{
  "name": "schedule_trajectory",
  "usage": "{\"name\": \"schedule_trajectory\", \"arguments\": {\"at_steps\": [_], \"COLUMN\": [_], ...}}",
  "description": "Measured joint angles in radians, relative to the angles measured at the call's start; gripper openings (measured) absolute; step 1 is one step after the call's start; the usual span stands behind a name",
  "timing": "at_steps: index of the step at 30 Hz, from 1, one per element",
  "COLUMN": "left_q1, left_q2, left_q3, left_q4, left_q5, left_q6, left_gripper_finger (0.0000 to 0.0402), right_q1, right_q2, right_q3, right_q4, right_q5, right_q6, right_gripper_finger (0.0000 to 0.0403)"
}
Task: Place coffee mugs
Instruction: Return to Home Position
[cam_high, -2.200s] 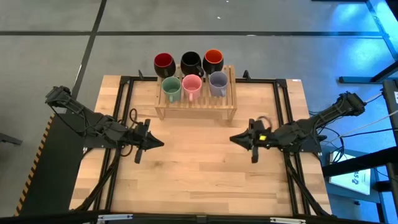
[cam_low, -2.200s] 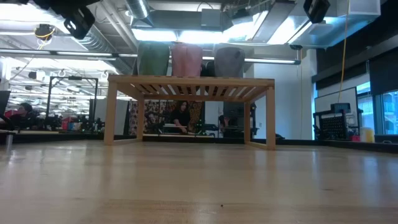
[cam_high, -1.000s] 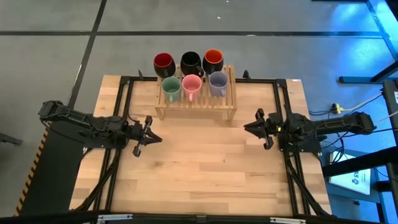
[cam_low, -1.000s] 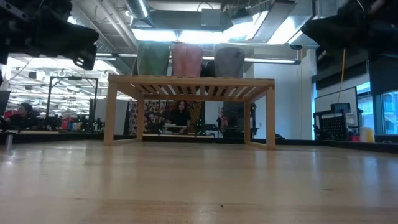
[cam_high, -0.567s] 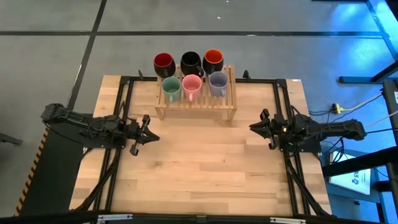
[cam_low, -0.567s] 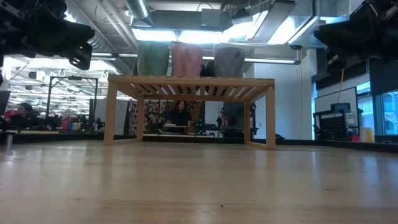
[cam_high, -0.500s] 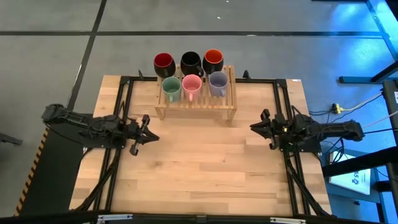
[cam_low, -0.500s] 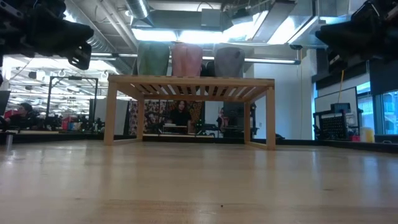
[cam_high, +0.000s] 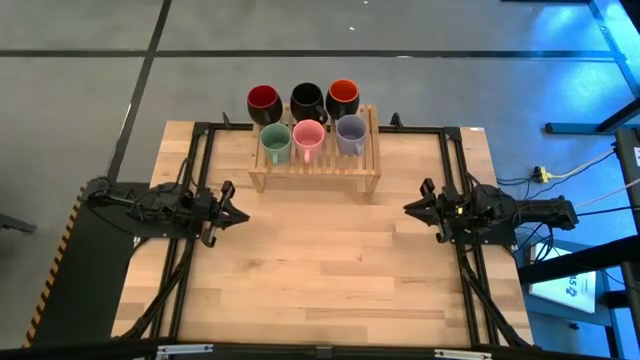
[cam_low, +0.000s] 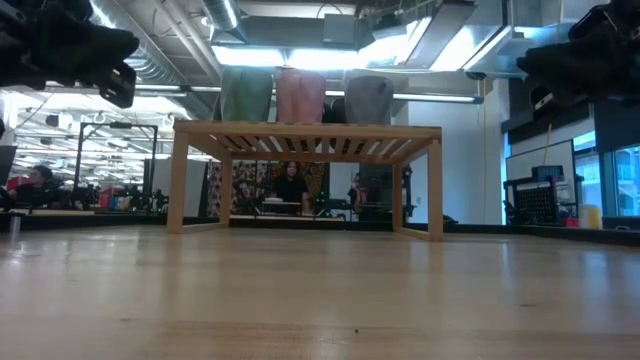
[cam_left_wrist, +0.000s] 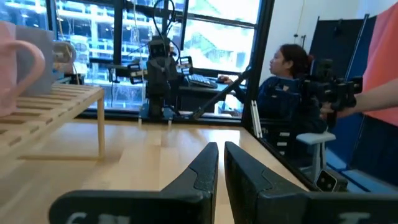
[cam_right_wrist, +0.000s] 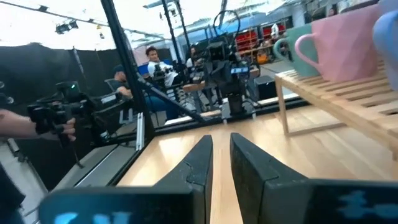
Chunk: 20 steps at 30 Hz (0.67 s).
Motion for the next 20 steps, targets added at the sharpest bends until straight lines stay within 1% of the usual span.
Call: {"name": "schedule_trajectory", "arguments": {"at_steps": [5, 13, 20], "left_q1": [0.0, 0.0, 0.0], "left_q2": [-0.004, 0.003, 0.001], "left_q3": [0.0, 0.0, 0.0], "left_q4": [-0.02, -0.031, -0.029], "left_q5": [-0.002, -0.027, -0.027], "left_q6": [-0.01, -0.023, -0.023], "left_gripper_finger": [0.0022, 0.0022, 0.0022], "right_q1": [0.0, 0.0, 0.0], "right_q2": [0.0, 0.001, 0.001], "right_q3": [0.0, 0.0, 0.002], "right_q4": [-0.018, -0.028, -0.09], "right_q5": [-0.038, -0.038, -0.037], "right_q6": [0.001, 0.002, 0.003], "right_gripper_finger": [0.0044, 0.0044, 0.0044]}}
